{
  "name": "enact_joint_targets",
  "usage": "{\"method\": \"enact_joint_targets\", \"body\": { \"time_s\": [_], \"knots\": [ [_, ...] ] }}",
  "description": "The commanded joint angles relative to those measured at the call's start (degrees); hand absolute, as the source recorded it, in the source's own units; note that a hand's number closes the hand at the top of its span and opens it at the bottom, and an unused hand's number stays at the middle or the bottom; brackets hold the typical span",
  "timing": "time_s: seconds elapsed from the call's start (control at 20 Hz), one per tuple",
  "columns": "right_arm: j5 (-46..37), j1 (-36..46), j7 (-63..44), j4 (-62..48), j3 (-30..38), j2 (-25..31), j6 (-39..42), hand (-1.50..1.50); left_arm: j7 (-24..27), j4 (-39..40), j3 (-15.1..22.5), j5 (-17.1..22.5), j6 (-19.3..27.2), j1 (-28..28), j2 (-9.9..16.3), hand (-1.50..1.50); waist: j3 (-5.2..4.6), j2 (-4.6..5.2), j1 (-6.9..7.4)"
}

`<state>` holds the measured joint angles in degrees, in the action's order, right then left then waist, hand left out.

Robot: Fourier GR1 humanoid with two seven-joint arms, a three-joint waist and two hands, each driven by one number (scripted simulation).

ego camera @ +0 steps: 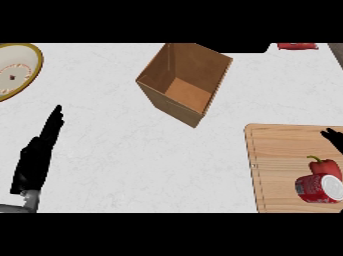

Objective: Pick the bell pepper from the cutting board and place it in the cardboard box

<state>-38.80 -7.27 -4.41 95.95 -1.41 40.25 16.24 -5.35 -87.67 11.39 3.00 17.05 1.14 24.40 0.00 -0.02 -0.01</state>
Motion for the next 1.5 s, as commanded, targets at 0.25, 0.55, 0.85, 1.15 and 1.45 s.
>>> {"method": "enact_joint_targets", "body": {
  "time_s": [0.25, 0.55, 0.85, 1.15, 1.45],
  "knots": [
    [-6.60, -2.51, 5.80, -2.73, 2.99, -5.01, -1.86, -1.50, 3.38, 1.17, -3.59, -2.71, -4.46, -3.22, -3.72, 0.00, 0.00, -0.02, -0.12],
    [-8.04, 0.21, 10.23, -7.72, 6.92, -5.31, 0.14, -1.50, 1.48, 1.27, -6.79, -4.05, -7.11, -0.98, -4.78, 0.00, 0.00, 0.00, -0.09],
    [-12.32, 0.83, 6.53, -4.95, 4.17, -11.83, -0.19, -1.50, -2.77, -5.42, -7.73, -6.79, -7.84, -1.97, -5.53, 0.00, 0.01, -0.03, 0.04],
    [-13.85, 2.35, 9.98, -8.70, 7.76, -11.87, 1.24, -1.50, 0.81, -0.55, -9.65, -9.40, -8.71, -2.63, -9.33, 0.00, 0.00, -0.02, -0.03],
    [-19.35, 4.50, 7.66, -9.76, 4.20, -14.77, 0.93, -1.50, -0.37, -1.63, -12.52, -8.55, -12.13, -1.04, -8.18, 0.00, 0.00, -0.01, 0.05]
  ]
}}
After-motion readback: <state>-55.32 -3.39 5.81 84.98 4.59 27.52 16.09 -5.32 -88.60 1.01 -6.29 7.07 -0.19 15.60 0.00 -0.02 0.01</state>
